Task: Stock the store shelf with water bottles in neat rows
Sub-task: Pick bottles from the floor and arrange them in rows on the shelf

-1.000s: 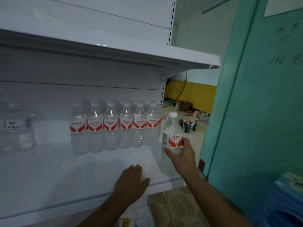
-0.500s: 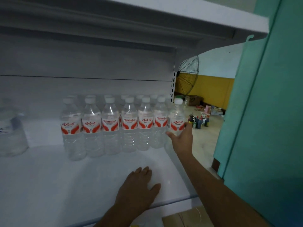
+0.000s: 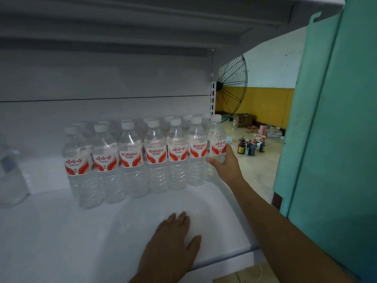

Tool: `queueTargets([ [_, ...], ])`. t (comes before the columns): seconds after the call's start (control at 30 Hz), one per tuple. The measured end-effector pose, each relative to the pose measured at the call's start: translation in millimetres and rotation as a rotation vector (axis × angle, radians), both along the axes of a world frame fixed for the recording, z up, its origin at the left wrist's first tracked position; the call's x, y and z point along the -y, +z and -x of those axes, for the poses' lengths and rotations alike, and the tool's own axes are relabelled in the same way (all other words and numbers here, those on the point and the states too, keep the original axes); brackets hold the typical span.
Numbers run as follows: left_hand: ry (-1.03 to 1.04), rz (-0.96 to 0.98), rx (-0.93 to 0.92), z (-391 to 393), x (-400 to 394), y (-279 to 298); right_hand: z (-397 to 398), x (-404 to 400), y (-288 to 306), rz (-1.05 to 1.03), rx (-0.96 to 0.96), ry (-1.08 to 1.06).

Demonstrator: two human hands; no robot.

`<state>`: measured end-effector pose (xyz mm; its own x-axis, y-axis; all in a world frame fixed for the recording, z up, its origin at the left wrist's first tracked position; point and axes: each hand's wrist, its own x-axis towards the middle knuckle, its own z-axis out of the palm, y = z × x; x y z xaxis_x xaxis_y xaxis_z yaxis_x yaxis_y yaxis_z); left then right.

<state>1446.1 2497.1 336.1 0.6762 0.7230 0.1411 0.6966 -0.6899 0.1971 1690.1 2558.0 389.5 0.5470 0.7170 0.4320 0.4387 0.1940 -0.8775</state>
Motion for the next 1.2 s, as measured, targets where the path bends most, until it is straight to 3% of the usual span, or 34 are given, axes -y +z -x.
queueTargets([
  [0.7, -0.01, 0.001, 0.106, 6.4, 7.0, 1.6, -2.5, 17.2, 6.9, 0.161, -0.01, 0.125],
  [0.9, -0.018, 0.017, 0.135, 5.2, 4.8, -2.0, 1.8, 10.5, 4.5, 0.101, -0.081, 0.037],
  [1.2, -0.009, 0.014, 0.197, 7.8, 6.5, -4.2, 3.1, 22.8, 8.3, 0.252, -0.024, -0.109],
])
